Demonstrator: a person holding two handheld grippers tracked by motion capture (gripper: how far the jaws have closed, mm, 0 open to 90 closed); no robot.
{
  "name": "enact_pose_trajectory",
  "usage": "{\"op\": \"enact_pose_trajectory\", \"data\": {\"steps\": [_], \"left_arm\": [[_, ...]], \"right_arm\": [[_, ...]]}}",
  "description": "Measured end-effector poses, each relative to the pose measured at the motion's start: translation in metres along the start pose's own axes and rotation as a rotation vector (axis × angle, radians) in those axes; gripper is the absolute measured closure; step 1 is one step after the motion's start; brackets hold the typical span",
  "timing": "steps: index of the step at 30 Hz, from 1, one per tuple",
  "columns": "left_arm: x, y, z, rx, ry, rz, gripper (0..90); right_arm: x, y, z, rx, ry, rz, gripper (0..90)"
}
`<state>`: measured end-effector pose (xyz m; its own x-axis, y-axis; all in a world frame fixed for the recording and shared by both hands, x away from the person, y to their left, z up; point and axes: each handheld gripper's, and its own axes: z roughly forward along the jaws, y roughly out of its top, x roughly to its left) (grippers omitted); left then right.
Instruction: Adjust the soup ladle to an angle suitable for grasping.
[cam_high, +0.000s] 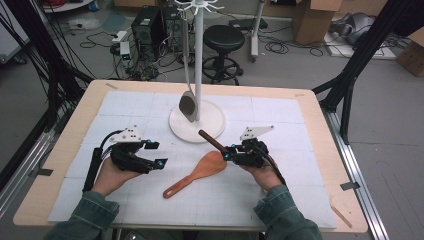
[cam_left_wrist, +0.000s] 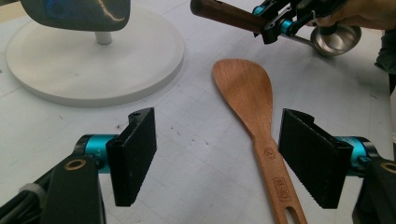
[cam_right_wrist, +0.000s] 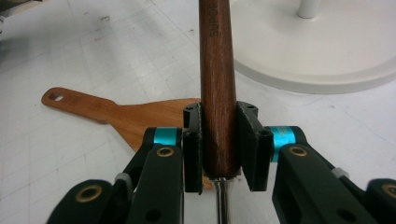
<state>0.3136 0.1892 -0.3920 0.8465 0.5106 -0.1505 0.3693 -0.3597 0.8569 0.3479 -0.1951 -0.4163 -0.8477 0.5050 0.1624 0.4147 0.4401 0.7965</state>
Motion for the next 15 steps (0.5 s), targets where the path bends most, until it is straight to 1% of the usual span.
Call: {"op": "enact_pose_trajectory", "data": {"steps": [15], "left_arm": [[-0.001, 0.004, 0.007, 0.003, -0.017, -0.011, 29.8]], "right_arm": [[0.012, 0.006, 0.008, -0.007, 0.049, -0.027, 73.5]]}}
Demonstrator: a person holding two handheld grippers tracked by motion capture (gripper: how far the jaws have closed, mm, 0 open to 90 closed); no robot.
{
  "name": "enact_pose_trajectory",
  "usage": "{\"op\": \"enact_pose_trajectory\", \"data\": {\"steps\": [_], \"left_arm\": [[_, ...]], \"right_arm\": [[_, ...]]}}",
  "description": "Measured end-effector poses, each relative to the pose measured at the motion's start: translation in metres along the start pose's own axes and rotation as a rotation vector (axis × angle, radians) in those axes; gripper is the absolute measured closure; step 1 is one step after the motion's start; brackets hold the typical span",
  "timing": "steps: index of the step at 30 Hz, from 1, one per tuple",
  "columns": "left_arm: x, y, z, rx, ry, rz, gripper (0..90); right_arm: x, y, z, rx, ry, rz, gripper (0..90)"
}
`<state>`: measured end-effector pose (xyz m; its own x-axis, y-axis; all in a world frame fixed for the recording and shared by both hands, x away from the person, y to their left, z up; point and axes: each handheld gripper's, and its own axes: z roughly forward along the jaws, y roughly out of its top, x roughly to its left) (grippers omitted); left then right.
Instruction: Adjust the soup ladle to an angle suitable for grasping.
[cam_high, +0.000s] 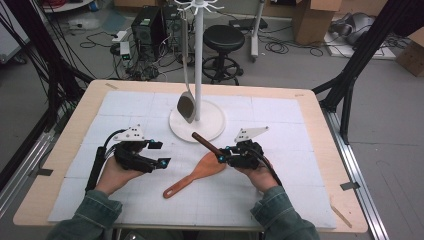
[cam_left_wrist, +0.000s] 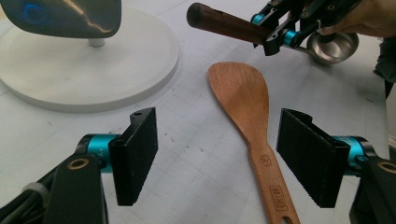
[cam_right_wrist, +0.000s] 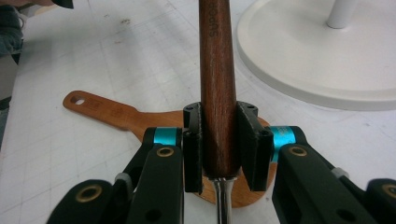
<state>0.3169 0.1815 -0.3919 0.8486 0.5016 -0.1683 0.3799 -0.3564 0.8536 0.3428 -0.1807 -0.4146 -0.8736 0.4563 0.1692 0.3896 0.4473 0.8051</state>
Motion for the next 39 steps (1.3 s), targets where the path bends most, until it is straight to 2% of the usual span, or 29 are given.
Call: {"op": "enact_pose_trajectory", "data": {"steps": [16, 39], "left_arm": [[-0.004, 0.003, 0.01, 0.007, -0.027, -0.002, 29.9], [-0.005, 0.005, 0.015, 0.021, -0.026, -0.002, 33.6]], "right_arm": [[0.012, 0.007, 0.014, 0.002, 0.059, -0.026, 73.5], [0.029, 0.019, 0.033, 0.002, 0.131, -0.044, 73.5]]}}
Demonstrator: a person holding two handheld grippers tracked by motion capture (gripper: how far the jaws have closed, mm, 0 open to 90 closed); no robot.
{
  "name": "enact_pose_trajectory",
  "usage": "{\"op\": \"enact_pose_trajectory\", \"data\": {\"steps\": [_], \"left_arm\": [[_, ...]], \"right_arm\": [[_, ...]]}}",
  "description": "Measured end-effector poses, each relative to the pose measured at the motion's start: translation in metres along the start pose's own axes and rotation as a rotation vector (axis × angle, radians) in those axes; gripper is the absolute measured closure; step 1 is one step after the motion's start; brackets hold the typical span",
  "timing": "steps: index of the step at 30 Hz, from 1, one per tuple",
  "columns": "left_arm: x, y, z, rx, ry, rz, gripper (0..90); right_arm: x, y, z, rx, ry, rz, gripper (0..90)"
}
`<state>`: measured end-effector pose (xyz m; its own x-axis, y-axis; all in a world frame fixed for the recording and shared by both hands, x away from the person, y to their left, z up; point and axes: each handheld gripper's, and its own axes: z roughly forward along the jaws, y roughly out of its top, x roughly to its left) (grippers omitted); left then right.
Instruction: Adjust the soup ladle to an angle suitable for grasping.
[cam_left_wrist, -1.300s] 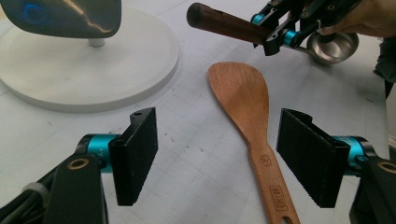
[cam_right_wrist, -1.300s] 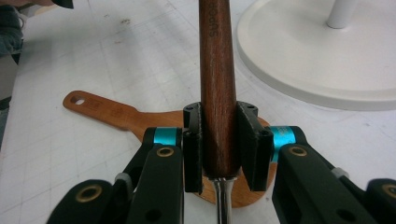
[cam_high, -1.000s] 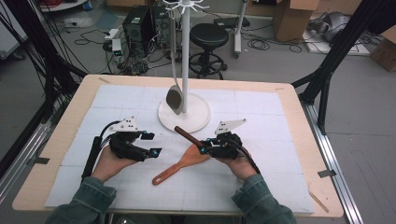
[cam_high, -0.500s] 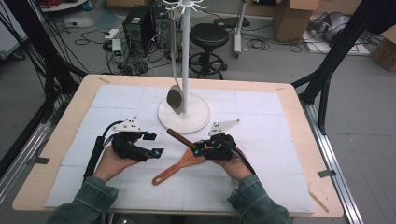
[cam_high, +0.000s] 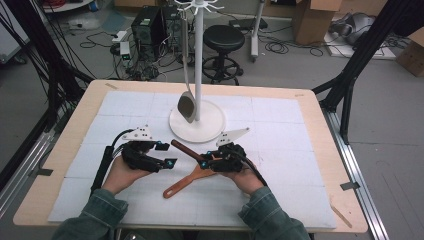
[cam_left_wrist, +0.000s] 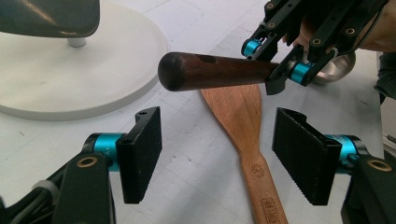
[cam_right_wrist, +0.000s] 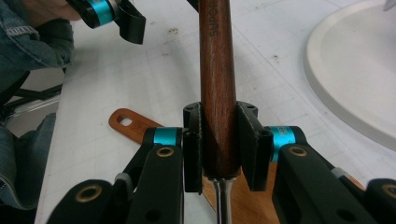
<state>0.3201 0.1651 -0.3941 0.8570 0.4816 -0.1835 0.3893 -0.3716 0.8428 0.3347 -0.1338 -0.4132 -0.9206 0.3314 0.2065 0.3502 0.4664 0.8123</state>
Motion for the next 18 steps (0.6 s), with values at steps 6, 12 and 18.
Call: {"op": "enact_pose_trajectory", "data": {"steps": [6, 12, 18], "left_arm": [[0.0, 0.001, 0.002, 0.002, 0.001, -0.003, 33.9], [-0.002, 0.002, 0.004, 0.0, -0.004, -0.001, 35.3], [-0.002, 0.002, 0.004, 0.0, -0.001, -0.003, 36.4]], "right_arm": [[0.003, 0.003, 0.004, -0.004, 0.014, -0.005, 73.6], [0.006, 0.006, 0.009, -0.003, 0.033, -0.001, 73.5], [0.007, 0.008, 0.012, -0.011, 0.037, -0.003, 73.5]]}}
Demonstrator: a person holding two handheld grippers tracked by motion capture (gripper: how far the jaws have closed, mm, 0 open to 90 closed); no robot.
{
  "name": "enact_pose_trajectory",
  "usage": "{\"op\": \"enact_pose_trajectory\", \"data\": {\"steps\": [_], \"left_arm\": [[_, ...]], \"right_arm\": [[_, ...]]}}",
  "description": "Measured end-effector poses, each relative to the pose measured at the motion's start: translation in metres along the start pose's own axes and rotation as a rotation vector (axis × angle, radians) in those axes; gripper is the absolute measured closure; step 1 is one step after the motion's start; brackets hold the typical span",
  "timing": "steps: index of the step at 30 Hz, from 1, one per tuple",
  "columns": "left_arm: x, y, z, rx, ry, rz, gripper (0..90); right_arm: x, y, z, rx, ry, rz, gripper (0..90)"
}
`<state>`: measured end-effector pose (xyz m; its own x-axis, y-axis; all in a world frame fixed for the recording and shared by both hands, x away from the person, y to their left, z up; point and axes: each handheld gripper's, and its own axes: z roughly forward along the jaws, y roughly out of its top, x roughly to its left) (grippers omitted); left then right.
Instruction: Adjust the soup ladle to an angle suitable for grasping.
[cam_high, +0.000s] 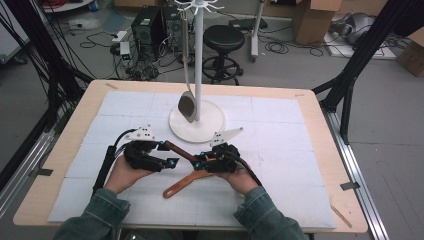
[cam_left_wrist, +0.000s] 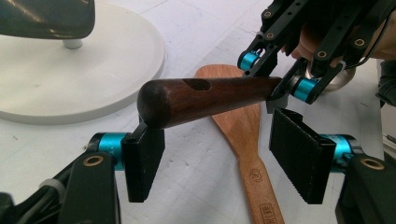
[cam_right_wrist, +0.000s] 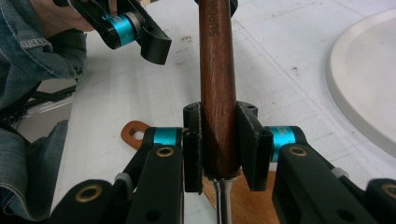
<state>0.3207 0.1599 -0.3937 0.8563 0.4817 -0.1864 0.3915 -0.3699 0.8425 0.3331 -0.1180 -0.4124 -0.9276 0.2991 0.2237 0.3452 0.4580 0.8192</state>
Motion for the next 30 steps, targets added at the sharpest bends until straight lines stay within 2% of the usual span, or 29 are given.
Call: {"op": "enact_pose_trajectory", "data": {"steps": [13, 16, 24, 28, 30], "left_arm": [[-0.0006, 0.0003, -0.0005, -0.004, -0.002, 0.002, 36.5], [-0.0007, 0.0004, -0.0007, -0.003, -0.003, 0.002, 36.5], [-0.0022, 0.0005, -0.0009, 0.003, -0.003, 0.01, 35.8], [-0.0021, 0.0005, -0.0013, -0.004, -0.008, 0.009, 35.7], [-0.0025, 0.0007, -0.0017, -0.006, -0.01, 0.014, 35.7]], "right_arm": [[-0.002, -0.0009, -0.0001, -0.011, 0.021, 0.037, 71.7], [-0.0028, -0.0014, -0.0005, -0.009, 0.019, 0.05, 67.8], [-0.0035, -0.002, 0.0008, 0.013, 0.042, 0.075, 71.6], [-0.0032, 0.0005, 0.0011, 0.024, 0.034, 0.058, 72.3], [-0.0035, 0.0014, 0.0006, 0.023, 0.024, 0.065, 72.4]]}}
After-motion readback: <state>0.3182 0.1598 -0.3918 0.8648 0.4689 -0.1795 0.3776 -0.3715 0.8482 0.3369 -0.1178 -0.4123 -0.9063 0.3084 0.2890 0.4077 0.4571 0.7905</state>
